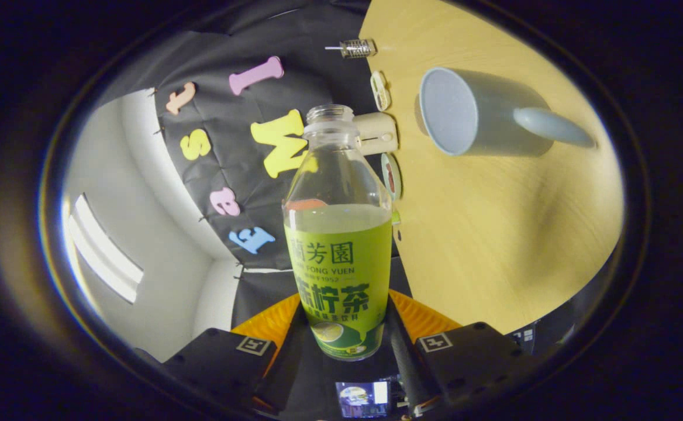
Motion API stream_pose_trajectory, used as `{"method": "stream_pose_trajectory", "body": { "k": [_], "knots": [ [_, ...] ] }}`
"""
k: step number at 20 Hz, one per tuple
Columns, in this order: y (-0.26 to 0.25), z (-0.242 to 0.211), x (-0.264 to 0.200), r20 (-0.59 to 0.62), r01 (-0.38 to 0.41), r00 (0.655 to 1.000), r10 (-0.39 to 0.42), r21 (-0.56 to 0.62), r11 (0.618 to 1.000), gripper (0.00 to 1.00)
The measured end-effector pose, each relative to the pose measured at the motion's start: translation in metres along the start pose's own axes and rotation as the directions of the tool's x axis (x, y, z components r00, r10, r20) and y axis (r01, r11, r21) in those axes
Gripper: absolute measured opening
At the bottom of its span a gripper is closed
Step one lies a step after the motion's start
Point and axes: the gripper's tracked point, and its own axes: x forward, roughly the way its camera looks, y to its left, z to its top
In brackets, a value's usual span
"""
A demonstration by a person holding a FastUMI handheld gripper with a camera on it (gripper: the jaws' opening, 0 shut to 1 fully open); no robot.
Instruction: Take the bottle from table, then pour the juice into the cup, finally place the bottle on the coaster
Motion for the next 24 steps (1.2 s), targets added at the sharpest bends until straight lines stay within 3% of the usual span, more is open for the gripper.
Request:
{"method": "stream_pose_trajectory", "body": {
  "k": [3,6,9,13,15,20,24],
  "knots": [
    [-0.008,-0.009,-0.007,-0.036,0.078,0.996,-0.086,-0.176,0.981,0.77],
    [-0.004,-0.004,-0.021,-0.007,0.132,0.989,-0.148,-0.405,0.904,0.77],
    [0.012,0.019,-0.038,0.095,0.209,0.977,-0.193,-0.637,0.742,0.77],
    [0.049,0.039,-0.047,0.201,0.265,0.963,-0.178,-0.817,0.512,0.77],
    [0.067,0.057,-0.046,0.241,0.292,0.955,-0.172,-0.866,0.407,0.78],
    [0.089,0.099,-0.028,0.292,0.334,0.932,-0.215,-0.922,0.194,0.78],
    [0.098,0.143,-0.005,0.292,0.309,0.926,-0.239,-0.951,0.036,0.78]
  ]
}}
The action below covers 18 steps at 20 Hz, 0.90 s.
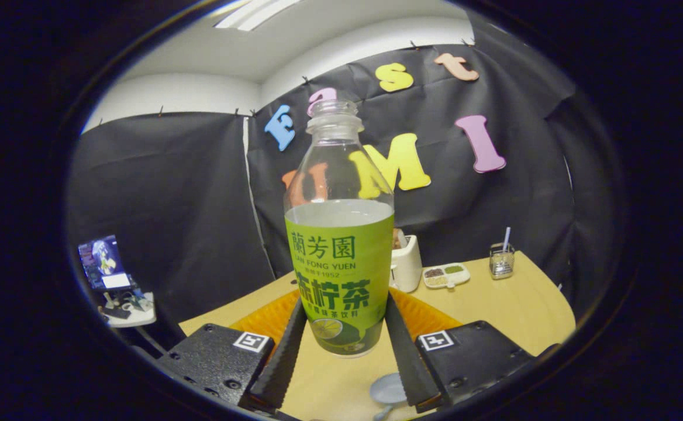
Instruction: Take the bottle from table, then pour the juice into the cup, finally place the bottle on the coaster
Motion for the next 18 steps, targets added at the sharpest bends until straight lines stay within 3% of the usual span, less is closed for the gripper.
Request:
{"method": "stream_pose_trajectory", "body": {
  "k": [2,5,9,12,18],
  "knots": [
    [-0.023,-0.001,0.02,-0.041,-0.007,0.999,0.005,-0.069,0.998,0.79],
    [-0.039,-0.002,0.055,-0.069,-0.095,0.993,0.091,-0.058,0.994,0.79],
    [-0.063,-0.011,0.105,-0.088,-0.15,0.986,0.143,-0.08,0.985,0.79],
    [-0.084,-0.035,0.137,-0.121,-0.166,0.981,0.152,-0.112,0.98,0.79],
    [-0.114,-0.1,0.189,-0.245,-0.189,0.955,0.168,-0.065,0.98,0.79]
  ]
}}
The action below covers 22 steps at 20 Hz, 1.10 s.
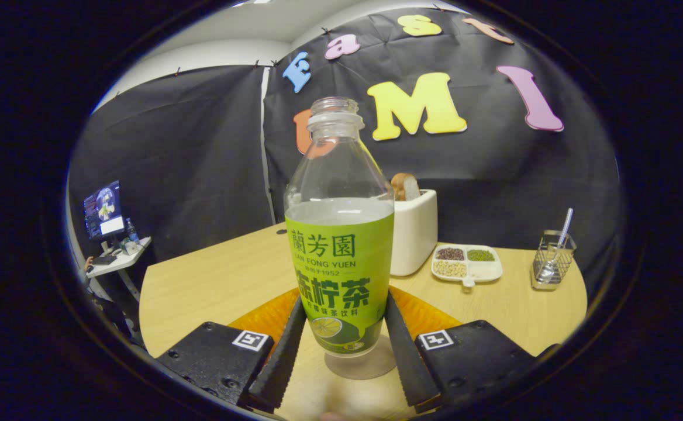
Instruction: Take the bottle from table, then pour the juice into the cup, finally place the bottle on the coaster
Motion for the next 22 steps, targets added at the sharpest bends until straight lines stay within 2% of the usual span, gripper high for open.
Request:
{"method": "stream_pose_trajectory", "body": {
  "k": [7,22],
  "knots": [
    [-0.007,-0.04,0.028,-0.078,-0.013,0.997,0.016,0.035,0.999,0.79],
    [-0.008,-0.045,0.025,-0.05,0.002,0.999,-0.003,-0.01,1.0,0.8]
  ]
}}
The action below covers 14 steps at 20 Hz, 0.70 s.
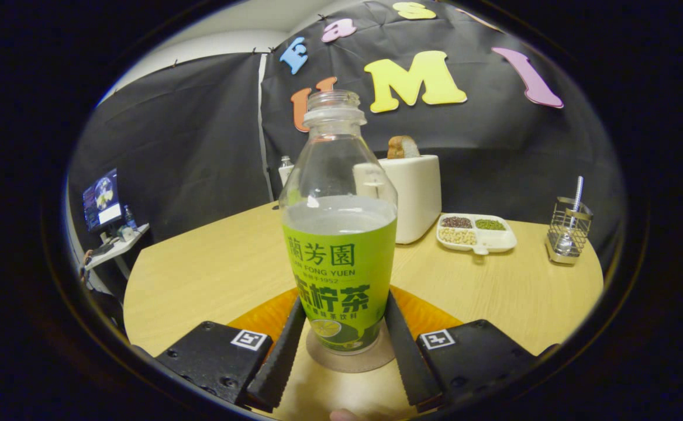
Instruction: Take the bottle from table, then pour the juice into the cup, finally place the bottle on the coaster
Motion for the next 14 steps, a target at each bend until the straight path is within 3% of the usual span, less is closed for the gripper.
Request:
{"method": "stream_pose_trajectory", "body": {
  "k": [14],
  "knots": [
    [-0.0053,-0.001,-0.0023,0.006,0.028,1.0,-0.028,0.015,1.0,0.81]
  ]
}}
